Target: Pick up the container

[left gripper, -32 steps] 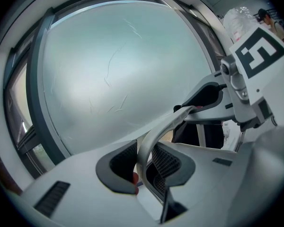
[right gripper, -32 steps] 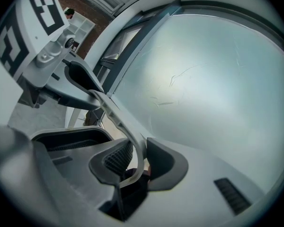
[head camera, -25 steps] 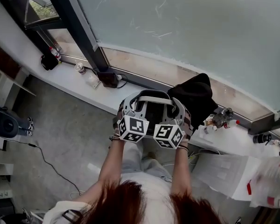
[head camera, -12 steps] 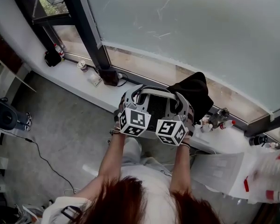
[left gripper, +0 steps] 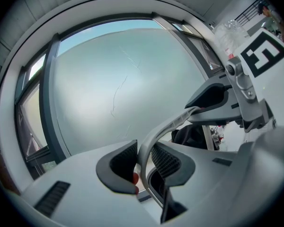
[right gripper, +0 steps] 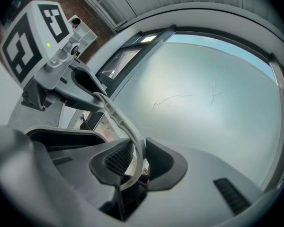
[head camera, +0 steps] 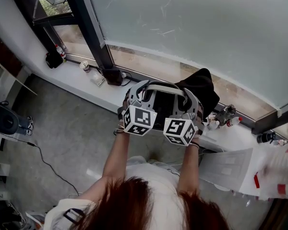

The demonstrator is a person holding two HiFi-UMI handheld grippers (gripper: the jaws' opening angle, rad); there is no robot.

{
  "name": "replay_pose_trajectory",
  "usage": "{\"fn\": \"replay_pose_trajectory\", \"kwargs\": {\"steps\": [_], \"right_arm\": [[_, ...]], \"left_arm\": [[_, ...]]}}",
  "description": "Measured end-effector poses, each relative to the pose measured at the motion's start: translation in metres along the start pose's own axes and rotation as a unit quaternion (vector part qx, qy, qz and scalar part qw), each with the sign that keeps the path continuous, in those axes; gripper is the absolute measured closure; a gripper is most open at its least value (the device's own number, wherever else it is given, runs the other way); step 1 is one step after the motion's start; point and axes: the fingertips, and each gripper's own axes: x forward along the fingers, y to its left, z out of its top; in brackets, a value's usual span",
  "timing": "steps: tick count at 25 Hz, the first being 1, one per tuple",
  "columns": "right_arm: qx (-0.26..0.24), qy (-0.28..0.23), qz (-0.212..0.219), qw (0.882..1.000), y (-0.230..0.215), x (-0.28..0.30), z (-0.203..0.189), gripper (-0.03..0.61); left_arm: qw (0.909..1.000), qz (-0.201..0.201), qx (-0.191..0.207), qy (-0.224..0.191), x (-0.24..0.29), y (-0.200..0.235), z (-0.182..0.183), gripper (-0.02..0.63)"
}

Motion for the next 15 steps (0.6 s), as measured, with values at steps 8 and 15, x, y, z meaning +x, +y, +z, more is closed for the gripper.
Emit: {"fn": "replay_pose_trajectory", "kwargs": {"steps": [8, 15], "right_arm": [[0.005, -0.008, -0.011, 1.0, -0.002, -0.031, 0.023, 0.482], [0.005, -0.022, -0.015, 1.0, -0.005, -0.067, 0.045, 0.482]], "left_arm": [[0.9998, 0.001, -0.001, -0.018, -0.033, 0.005, 0.018, 0.512], [0.9994, 0.009, 0.002, -0.033, -0.069, 0.006, 0.038, 0.514]]}}
